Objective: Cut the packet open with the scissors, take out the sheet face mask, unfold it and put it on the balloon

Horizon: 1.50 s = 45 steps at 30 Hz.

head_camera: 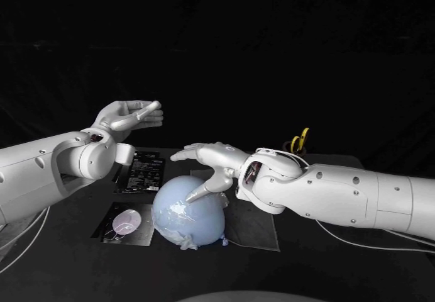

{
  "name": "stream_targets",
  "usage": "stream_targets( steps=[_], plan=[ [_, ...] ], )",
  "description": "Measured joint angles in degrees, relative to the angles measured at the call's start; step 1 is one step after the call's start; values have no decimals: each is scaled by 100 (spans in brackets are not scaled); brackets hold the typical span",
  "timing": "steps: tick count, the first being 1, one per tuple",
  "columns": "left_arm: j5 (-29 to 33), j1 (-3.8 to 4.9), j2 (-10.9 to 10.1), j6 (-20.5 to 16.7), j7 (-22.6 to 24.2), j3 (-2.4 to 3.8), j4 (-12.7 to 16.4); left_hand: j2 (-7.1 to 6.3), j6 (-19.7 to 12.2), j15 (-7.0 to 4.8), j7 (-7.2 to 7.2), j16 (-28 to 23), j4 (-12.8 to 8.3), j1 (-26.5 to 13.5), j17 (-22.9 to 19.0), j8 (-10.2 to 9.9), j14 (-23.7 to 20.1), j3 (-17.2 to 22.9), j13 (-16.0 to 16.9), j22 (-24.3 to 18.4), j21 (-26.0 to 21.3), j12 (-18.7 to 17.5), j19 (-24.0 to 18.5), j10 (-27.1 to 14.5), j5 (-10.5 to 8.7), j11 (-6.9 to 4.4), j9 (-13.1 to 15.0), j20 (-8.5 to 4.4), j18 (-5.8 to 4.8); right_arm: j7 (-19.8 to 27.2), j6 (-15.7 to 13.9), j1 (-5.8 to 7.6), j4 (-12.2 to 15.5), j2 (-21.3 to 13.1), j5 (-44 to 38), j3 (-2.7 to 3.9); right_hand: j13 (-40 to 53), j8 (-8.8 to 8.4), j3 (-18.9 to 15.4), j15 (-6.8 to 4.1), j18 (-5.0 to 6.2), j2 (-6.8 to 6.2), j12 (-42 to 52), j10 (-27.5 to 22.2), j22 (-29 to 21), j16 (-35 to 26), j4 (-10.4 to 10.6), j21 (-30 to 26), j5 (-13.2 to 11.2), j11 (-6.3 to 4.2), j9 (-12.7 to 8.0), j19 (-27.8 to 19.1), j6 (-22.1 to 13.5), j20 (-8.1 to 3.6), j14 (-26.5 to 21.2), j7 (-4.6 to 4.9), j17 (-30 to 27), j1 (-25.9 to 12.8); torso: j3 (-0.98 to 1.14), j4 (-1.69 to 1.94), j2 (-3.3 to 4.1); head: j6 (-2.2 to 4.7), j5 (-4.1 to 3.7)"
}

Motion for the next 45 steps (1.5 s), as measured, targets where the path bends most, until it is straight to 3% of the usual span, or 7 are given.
stream_targets(
  steps=[5, 9, 17, 20, 26, 33, 45],
  plan=[
    [189, 0, 52, -98, 78, -3, -83, 0, 0, 0, 0, 0, -16, 0, 0, 0, 0, 17, 0, 0, 0, 0, 0, 0, 0, 0, -6, 0, -1, -155, 255, 9, -56, 256, -477, -6, -33, -27, -320, -22, -2, -357, -37, -474, -64, -87, 21, 0, 23, -98, -90, -32, -263, 10, -344, -166, -106, -185, 3, 4, 0, 23, 94],
    [266, 0, 93, -139, 105, -6, -112, 0, 0, 0, 0, 0, -13, 0, -5, 0, 0, 20, 1, -5, 0, 0, 0, 0, 0, 0, -6, 0, -2, -238, 411, 14, -76, 421, -681, -12, -33, -28, -398, -41, -2, -514, -36, -645, -104, -88, 23, -21, 70, -129, -132, -52, -395, -9, -447, -260, -142, -381, 4, 6, 1, 36, 172],
    [371, 1, 185, -177, 125, -19, -141, 2, 0, 6, 0, -20, -1, 2, -5, 0, -6, 32, 1, -5, 0, -18, 0, -1, 0, 0, -8, 0, -4, -353, 719, 21, -45, 659, -931, -23, -32, -28, -330, -6, -3, -344, -36, -675, -136, -88, 21, -21, 160, -117, -161, -71, -490, 11, -471, -283, -145, -949, 7, 4, 7, 46, 268],
    [388, 1, 199, -182, 125, -21, -143, 24, 0, 21, 0, -25, -16, 25, -11, 0, -21, 48, 1, -5, 0, -28, 0, -1, 0, 0, -12, 0, -4, -375, 788, 24, -24, 678, -974, -24, -32, -28, -217, 45, -4, -260, -36, -642, -140, -88, 20, -21, 243, -85, -155, -71, -464, 11, -420, -221, -141, -1031, 7, 1, 8, 52, 289],
    [407, 1, 206, -187, 122, -25, -142, 74, 0, 21, 0, -48, -16, 29, -16, -21, -21, 80, 1, -11, 0, -55, 0, -1, 0, 1, -20, 0, -6, -420, 932, 27, 3, 664, -1025, -25, -15, 13, -120, 103, -4, -133, -36, -431, -144, -88, 6, -21, 218, 1, -121, -71, -324, 11, -362, -140, -130, -902, 8, -2, 12, 66, 308],
    [414, 1, 201, -187, 112, -29, -133, 98, 0, 21, 0, -58, -16, 53, -17, -21, -21, 79, -2, -16, 0, -84, 0, -1, 0, 1, -28, 0, -6, -472, 1157, 43, -5, 568, -1045, -33, -6, 68, 72, 70, -4, -52, -36, -239, -153, -88, -3, -21, 118, -12, -68, -71, -76, 11, -288, -57, -122, -558, 10, -8, 10, 46, 288],
    [387, 2, 145, -159, 80, -59, 5, 123, -1, 41, 0, -86, -16, 78, -26, -44, -41, 111, -3, -17, 0, -118, 0, -1, 0, 1, -34, 0, -8, -515, 1245, 97, -14, -32, -1027, -32, 28, 156, 272, 60, -5, 188, 21, 284, -164, -65, -10, -21, 35, 88, -26, -70, 182, 11, -53, 49, -88, -258, 16, -15, 8, 57, 226]
  ],
)
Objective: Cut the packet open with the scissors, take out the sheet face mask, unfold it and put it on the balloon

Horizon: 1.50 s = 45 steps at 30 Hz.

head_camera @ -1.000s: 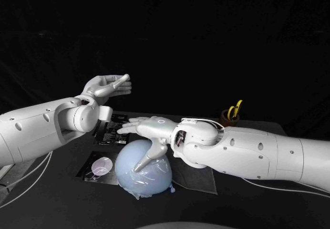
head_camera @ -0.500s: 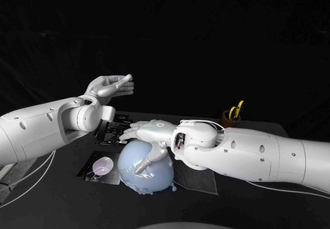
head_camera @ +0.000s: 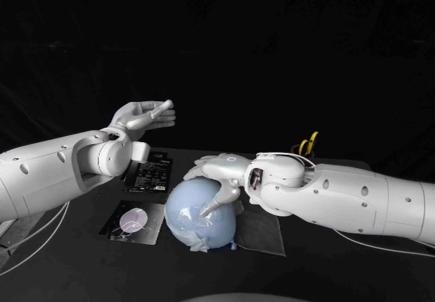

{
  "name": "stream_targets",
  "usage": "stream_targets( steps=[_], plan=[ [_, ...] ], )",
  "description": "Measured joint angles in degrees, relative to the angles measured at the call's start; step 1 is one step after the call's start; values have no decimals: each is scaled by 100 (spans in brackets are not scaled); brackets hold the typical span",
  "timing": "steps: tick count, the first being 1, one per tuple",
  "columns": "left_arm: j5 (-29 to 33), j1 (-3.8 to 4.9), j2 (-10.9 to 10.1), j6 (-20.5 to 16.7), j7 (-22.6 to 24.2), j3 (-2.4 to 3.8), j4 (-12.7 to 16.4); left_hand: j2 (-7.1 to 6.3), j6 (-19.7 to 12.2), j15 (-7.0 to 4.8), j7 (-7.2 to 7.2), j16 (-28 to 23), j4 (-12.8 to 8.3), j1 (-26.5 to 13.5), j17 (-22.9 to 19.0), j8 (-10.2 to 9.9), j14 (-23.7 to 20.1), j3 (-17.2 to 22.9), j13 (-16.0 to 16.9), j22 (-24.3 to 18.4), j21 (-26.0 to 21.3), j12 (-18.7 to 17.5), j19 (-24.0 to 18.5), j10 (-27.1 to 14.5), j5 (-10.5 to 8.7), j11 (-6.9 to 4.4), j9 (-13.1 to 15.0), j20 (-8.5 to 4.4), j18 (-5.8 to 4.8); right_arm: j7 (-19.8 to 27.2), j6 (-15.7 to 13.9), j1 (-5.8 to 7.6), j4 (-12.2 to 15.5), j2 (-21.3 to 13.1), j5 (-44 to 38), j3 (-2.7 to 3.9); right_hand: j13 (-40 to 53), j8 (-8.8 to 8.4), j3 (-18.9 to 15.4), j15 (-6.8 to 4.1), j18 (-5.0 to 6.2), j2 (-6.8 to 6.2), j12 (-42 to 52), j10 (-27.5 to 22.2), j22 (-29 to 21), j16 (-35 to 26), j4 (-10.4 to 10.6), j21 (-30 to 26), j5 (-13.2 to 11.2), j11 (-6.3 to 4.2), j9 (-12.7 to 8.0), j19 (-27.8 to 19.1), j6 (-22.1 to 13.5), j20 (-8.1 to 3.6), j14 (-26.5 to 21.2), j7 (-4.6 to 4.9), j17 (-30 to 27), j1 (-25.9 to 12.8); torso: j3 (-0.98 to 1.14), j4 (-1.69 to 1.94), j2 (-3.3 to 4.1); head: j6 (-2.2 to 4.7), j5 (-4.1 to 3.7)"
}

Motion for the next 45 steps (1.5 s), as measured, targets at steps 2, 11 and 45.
stream_targets(
  steps=[2, 11, 45],
  plan=[
    [-12, 0, -11, 25, -24, -8, 33, 53, 0, 11, 0, -15, -1, 53, -7, -26, -11, 34, 0, -6, 0, -35, 0, 0, 0, 0, -13, 0, 0, -1, -11, 14, 12, -113, 23, 1, 6, 0, 0, 0, 0, 0, 4, 101, 0, 0, 0, 0, 0, 33, -2, 0, 41, 0, 0, 48, 0, 0, 1, -2, -1, 4, -12],
    [-316, 1, -74, 340, -208, -69, 194, -12, -62, 20, -18, -60, -8, 129, -21, -66, -21, 41, 0, -19, 0, -129, 0, -32, 0, 31, -40, 0, -1, -5, -76, 85, 87, -673, 263, 4, 6, 23, 0, 0, 0, 34, 4, 169, -11, 0, 0, 0, 0, 39, 40, 0, 242, 0, 0, 66, -13, -34, -1, 1, -2, 17, -63],
    [-5805, -461, 28, 771, -246, -431, 751, -1121, -2501, 122, -940, -1065, 40, 689, -788, -998, -3420, -1038, -170, -491, -1178, -331, -2795, -3647, 0, -679, -687, 11, -131, 97, -94, 120, -154, -1188, 958, -2, -6, 23, -122, 51, -1, -37, 4, 75, -41, 0, 9, 0, 0, -11, 38, 1, 303, 0, -96, 86, -43, 37, -5, 13, 7, -13, -186]
  ],
)
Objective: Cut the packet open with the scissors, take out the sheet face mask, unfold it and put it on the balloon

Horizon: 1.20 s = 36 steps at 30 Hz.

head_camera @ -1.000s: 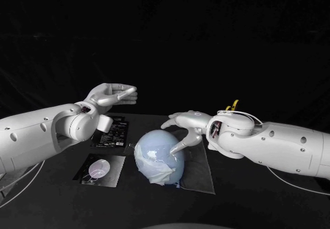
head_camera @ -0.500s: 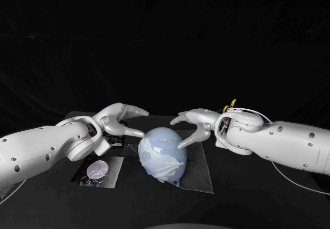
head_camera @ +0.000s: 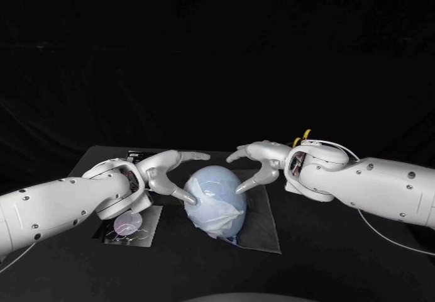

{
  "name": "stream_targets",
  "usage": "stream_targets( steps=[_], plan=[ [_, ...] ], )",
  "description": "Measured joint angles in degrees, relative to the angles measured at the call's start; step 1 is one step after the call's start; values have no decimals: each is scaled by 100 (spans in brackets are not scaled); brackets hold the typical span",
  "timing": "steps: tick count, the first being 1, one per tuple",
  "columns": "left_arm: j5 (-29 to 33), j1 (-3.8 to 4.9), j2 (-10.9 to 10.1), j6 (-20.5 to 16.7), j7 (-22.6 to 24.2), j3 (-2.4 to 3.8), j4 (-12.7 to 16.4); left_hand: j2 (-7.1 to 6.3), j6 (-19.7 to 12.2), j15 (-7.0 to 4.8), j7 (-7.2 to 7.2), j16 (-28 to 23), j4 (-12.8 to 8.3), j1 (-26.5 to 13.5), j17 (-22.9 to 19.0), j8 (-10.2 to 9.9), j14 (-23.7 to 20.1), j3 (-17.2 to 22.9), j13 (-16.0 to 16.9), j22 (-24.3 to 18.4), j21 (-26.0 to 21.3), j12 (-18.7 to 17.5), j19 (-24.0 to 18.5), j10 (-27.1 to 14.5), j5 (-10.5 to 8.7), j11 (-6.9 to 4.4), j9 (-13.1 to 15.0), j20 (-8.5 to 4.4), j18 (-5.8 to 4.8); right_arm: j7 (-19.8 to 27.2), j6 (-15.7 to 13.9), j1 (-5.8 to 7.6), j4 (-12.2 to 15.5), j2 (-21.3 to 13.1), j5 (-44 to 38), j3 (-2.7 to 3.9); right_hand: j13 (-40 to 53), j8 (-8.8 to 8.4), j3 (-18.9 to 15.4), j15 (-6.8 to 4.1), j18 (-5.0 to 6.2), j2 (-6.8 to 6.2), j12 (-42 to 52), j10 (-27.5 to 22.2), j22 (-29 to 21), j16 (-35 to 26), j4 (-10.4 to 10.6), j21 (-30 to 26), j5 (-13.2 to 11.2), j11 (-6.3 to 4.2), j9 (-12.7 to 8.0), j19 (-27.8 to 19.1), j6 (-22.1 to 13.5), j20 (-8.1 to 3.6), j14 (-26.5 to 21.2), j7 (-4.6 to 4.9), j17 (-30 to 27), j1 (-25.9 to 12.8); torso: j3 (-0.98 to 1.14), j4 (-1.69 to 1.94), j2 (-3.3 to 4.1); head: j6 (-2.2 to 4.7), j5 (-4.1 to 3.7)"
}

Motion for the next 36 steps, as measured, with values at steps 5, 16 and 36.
stream_targets(
  steps=[5, 16, 36],
  plan=[
    [-269, -7, 112, -49, -78, -2, -61, 0, -4, 0, 14, 0, 0, 0, 0, 0, 0, 0, 0, 0, 0, 0, 0, -9, 0, -9, 2, 0, 0, 1, -8, 0, 0, -28, 9, -1, 0, 0, -16, 0, 0, -23, 0, 0, 0, 0, 16, 0, 0, 0, 0, 0, 0, 0, 0, 0, -7, 23, 1, -5, -2, 6, 9],
    [-515, -8, 349, -213, -278, 1, -233, 18, 398, 52, 523, 74, -1, 109, 94, 106, 322, 51, 36, 43, 20, 22, 171, 356, -1, 127, 147, -18, 0, 181, -519, -5, 173, -223, 261, -8, 5, 0, -38, -22, 0, 7, 0, 135, 23, 0, -10, 0, 1, 176, -43, 23, 0, -23, 23, 167, -6, 54, 2, -9, 0, -12, -27],
    [24, 37, 591, -538, -462, 52, -115, 1, 579, 36, 674, 211, 15, -227, 211, 222, 818, 67, 62, 67, 66, 49, 290, 852, 0, 733, 242, -20, 277, -112, -1477, -261, 951, -481, 1311, -24, -43, -270, -753, 81, 0, -794, -39, -504, -3, 0, 40, 3, 59, 571, -403, 46, -1183, -3, -64, 170, -59, -294, 2, -3, -6, -35, -149]
  ],
)
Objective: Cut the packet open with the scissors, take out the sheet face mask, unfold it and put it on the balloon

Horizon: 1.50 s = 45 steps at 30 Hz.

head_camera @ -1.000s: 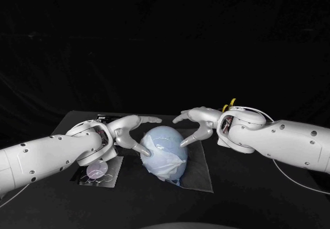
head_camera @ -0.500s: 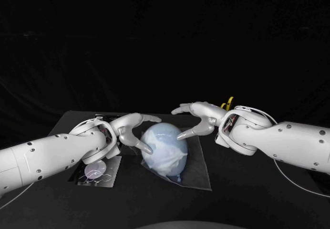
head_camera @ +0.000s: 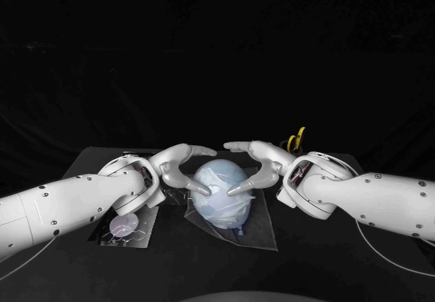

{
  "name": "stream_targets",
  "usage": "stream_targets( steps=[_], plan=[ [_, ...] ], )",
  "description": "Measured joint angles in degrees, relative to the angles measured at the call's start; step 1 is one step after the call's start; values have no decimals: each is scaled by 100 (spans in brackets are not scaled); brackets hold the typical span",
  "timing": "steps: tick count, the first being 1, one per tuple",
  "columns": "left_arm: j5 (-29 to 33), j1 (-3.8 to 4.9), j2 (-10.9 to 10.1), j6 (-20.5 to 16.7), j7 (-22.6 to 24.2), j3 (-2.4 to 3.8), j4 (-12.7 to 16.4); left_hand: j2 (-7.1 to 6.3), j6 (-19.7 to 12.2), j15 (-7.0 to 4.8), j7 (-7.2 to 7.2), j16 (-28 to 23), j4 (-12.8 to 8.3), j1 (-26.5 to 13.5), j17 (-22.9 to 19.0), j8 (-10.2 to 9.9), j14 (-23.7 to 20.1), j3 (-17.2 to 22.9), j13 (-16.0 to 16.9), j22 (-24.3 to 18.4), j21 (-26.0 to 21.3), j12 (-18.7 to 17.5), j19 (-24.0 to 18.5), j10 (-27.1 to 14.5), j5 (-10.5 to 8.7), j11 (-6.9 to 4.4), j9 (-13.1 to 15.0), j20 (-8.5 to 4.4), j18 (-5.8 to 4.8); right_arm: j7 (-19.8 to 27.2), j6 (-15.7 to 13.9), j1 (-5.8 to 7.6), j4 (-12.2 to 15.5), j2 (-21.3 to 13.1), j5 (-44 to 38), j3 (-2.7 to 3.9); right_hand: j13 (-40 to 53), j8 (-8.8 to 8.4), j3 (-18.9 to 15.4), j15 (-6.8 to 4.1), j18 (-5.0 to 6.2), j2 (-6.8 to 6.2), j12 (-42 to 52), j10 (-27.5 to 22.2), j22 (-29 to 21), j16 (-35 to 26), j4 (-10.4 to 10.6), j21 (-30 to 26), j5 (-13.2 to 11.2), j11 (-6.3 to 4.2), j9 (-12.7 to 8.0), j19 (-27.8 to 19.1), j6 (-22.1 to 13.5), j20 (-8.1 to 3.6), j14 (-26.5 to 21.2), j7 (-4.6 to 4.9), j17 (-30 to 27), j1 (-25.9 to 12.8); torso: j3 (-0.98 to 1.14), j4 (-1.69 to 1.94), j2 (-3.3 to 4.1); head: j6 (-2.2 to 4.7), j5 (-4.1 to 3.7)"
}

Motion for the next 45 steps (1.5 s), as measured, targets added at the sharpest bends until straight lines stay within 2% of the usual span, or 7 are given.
stream_targets(
  steps=[2, 11, 26, 31, 37, 40, 45],
  plan=[
    [62, 22, 20, -19, -16, 6, 7, 0, 0, 24, 0, 0, 0, 0, 0, 0, 24, 0, 0, 0, 0, 0, 0, -9, 0, 72, -7, 0, 0, -149, -81, -47, -15, 33, 39, 0, -7, 0, -22, -18, 0, -24, -23, -145, 0, 0, -8, 0, -28, -9, -56, 18, -207, -18, -58, -20, -12, -24, 1, 0, 3, 4, 0],
    [245, 63, 94, -82, -117, 13, -71, 7, 0, 143, 0, 0, -16, -53, 18, 0, 99, -17, 0, 0, 0, 0, 20, 25, 0, 206, -14, 20, 0, -600, -389, -124, -140, 133, 130, -3, -29, -26, -53, 11, 0, -67, -23, -520, 8, -23, -8, 0, -51, 1, -196, 17, -755, -18, -192, -77, -37, -69, 3, -1, 10, 11, -34],
    [411, 79, 214, -224, -335, 16, -241, 7, 0, 189, 0, 22, -16, -53, 28, 0, 145, -17, -1, 4, 27, 0, 20, 83, 0, 263, 1, 20, -2, -924, -464, -252, -250, 320, 173, -8, -29, -26, -54, 11, -1, -66, -22, -520, 7, -23, -9, 0, -50, 2, -191, 38, -758, 3, -233, -75, -43, -69, -3, 3, 3, 25, -82],
    [502, 80, 203, -265, -353, 17, -240, 7, 22, 222, -3, 22, -16, -53, 41, 35, 178, -17, -1, 6, 27, 0, 25, 97, 0, 277, 18, 25, -3, -966, -453, -266, -315, 308, 180, -8, -11, 27, -1, 5, -1, -35, -22, -424, 17, -23, -7, 0, -50, -12, -98, 58, -411, -17, -126, -56, -28, 71, -4, 6, 4, 25, -82],
    [857, 80, 107, -314, -263, 19, -209, 13, 197, 212, 15, 89, -16, -107, 102, 88, 409, -17, 33, 14, 49, 34, 82, 467, 0, 294, 73, 20, -4, -969, -453, -271, -378, 274, 229, -6, 22, 158, 75, -22, -1, 8, 15, -97, 24, 56, -10, 28, -26, -31, 22, 73, 21, -1, 213, -23, 41, 115, -2, 3, 7, 25, -67],
    [1113, 80, 46, -316, -183, 22, -175, 36, 332, 215, 20, 130, -16, -159, 127, 169, 546, -17, 50, 14, 49, 72, 82, 664, 0, 258, 118, 20, -4, -960, -453, -272, -390, 268, 265, -5, 23, 184, 107, -41, -1, 33, 15, -3, 24, 81, -9, 28, -26, -41, 47, 78, 102, 3, 295, -7, 56, 140, -3, 3, 7, 25, -69],
    [1505, 79, -81, -293, -57, 23, -83, 41, 470, 188, 42, 151, -16, -208, 134, 226, 576, -17, 57, 14, 49, 74, 82, 884, 0, 94, 167, 20, -5, -943, -444, -275, -406, 267, 327, -5, 32, 225, 147, -51, -1, 54, 15, 147, 23, 112, -16, 28, -26, -50, 79, 78, 183, 3, 405, 12, 77, 160, -1, 3, 7, 20, -83]
  ],
)
